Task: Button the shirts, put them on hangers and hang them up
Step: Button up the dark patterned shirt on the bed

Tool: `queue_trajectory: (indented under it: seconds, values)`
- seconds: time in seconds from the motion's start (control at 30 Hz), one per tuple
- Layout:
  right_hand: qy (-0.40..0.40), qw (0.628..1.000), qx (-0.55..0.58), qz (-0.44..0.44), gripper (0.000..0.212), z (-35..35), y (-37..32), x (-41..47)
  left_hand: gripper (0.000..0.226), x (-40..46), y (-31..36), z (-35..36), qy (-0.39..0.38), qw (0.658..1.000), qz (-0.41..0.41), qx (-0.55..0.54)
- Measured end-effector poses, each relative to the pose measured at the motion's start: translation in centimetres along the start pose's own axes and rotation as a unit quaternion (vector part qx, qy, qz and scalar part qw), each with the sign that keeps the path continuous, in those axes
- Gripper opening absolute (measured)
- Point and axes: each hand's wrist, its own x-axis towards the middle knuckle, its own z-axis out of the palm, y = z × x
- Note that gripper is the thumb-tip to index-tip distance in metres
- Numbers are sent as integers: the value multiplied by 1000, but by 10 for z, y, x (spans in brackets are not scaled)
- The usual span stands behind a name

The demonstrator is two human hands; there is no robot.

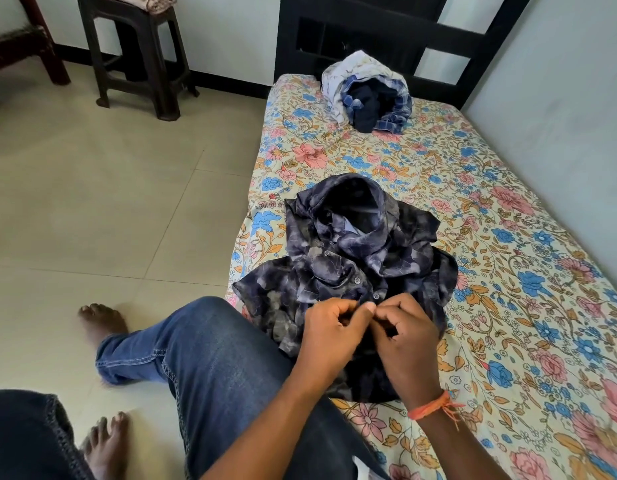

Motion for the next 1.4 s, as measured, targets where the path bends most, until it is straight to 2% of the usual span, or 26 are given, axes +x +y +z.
queue_trajectory:
  seconds: [0.13, 0.23, 0.5, 0.77, 0.97, 1.4]
  values:
    - [39, 999, 17, 21, 11, 6, -3, 1, 20, 5, 1, -4, 5, 987, -88, -132]
    - [30, 999, 9, 18, 13, 8, 0, -1, 17, 4, 2, -5, -8, 978, -112, -174]
    - [-10, 998, 24, 50, 15, 5, 6, -4, 15, 4, -1, -5, 4, 984, -101, -148]
    - [-24, 999, 20, 24, 15, 8, 2, -3, 25, 8, -10, -2, 5, 986, -129, -106]
    - [-27, 999, 30, 22, 15, 9, 3, -1, 32, 8, -11, -2, -10, 991, -117, -70]
    - [-25, 996, 62, 60, 19, 9, 8, -3, 30, 5, -6, -5, -22, 988, -126, -82]
